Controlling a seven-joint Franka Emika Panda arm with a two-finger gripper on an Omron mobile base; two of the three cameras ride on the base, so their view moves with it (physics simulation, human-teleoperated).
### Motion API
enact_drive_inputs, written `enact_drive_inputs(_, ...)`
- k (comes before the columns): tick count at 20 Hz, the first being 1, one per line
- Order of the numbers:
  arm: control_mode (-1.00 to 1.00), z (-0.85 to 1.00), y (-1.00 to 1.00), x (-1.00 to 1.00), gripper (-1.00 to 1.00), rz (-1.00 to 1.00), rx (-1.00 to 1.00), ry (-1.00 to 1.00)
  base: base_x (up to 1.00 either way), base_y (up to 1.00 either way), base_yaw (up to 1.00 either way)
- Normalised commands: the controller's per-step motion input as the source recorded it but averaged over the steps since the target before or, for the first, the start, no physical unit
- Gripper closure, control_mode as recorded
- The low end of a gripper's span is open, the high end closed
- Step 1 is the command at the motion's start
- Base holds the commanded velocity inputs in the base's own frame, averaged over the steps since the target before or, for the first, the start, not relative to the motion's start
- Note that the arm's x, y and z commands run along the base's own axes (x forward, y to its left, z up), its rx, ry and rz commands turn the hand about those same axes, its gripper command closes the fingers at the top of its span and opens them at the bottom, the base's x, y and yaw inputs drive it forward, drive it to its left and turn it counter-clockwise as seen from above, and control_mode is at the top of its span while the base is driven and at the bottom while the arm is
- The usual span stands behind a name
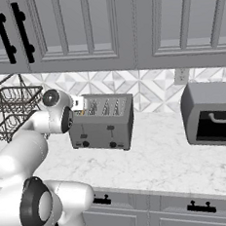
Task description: Start the toaster. Once the lever pops up, take the bread to the plate on the dining counter.
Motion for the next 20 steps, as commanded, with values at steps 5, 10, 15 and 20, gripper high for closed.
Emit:
enact_drive_inputs(5,-1.00,0.00,0.00,0.00,-1.00,0.00,0.00,0.00,0.00,0.00,0.00)
enact_drive_inputs(10,-1.00,0.00,0.00,0.00,-1.00,0.00,0.00,0.00,0.00,0.00,0.00)
enact_drive_inputs(15,-1.00,0.00,0.00,0.00,-1.00,0.00,0.00,0.00,0.00,0.00,0.00)
enact_drive_inputs(20,-1.00,0.00,0.00,0.00,-1.00,0.00,0.00,0.00,0.00,0.00,0.00)
